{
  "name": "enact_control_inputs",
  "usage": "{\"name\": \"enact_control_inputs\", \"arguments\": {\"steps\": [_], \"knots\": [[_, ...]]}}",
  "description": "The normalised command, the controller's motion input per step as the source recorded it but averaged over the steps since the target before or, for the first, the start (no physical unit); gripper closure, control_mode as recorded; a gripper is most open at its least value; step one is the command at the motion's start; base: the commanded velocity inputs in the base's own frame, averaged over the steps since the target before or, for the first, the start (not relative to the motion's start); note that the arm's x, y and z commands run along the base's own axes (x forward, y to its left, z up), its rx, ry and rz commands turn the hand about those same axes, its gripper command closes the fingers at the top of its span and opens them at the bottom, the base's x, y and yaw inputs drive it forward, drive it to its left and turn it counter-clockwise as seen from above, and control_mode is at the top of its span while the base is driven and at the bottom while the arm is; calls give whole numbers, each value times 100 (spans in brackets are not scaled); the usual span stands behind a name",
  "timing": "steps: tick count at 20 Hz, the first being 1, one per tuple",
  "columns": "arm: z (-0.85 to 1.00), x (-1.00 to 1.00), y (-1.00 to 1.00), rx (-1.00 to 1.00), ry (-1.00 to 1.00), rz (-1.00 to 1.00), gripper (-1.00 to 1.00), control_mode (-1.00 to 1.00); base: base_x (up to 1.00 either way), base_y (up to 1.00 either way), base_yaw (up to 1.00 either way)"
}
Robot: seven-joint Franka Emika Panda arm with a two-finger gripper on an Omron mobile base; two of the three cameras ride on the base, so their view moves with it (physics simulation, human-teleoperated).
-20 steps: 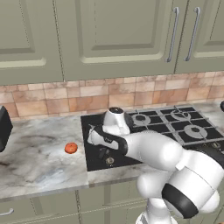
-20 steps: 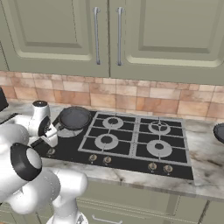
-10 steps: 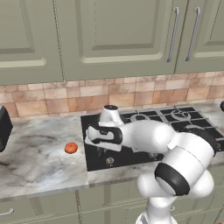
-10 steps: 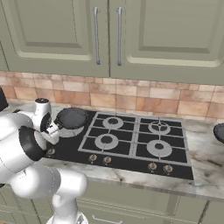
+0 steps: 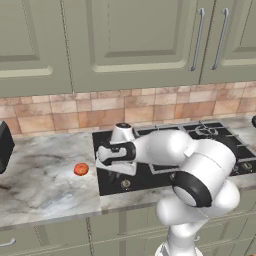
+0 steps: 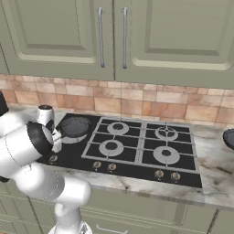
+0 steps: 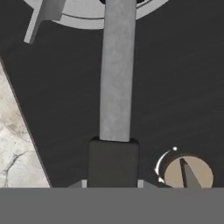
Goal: Place both pans onto different burners. Then place the squash and the chicken drumstick on different pans.
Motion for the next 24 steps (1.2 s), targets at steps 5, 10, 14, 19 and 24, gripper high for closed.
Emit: {"name": "enact_control_inputs", "arguments": {"steps": [5, 10, 14, 19, 24], "knots": [[-20, 9, 9, -1, 0, 1, 100, -100, 0, 0, 0], [-17, 4, 12, 0, 0, 1, 100, -100, 0, 0, 0], [-7, 0, 13, 0, 0, 0, 100, -100, 0, 0, 0], [-7, 0, 8, 0, 0, 0, 100, -100, 0, 0, 0], [0, 0, 1, 0, 0, 0, 100, -100, 0, 0, 0]]}}
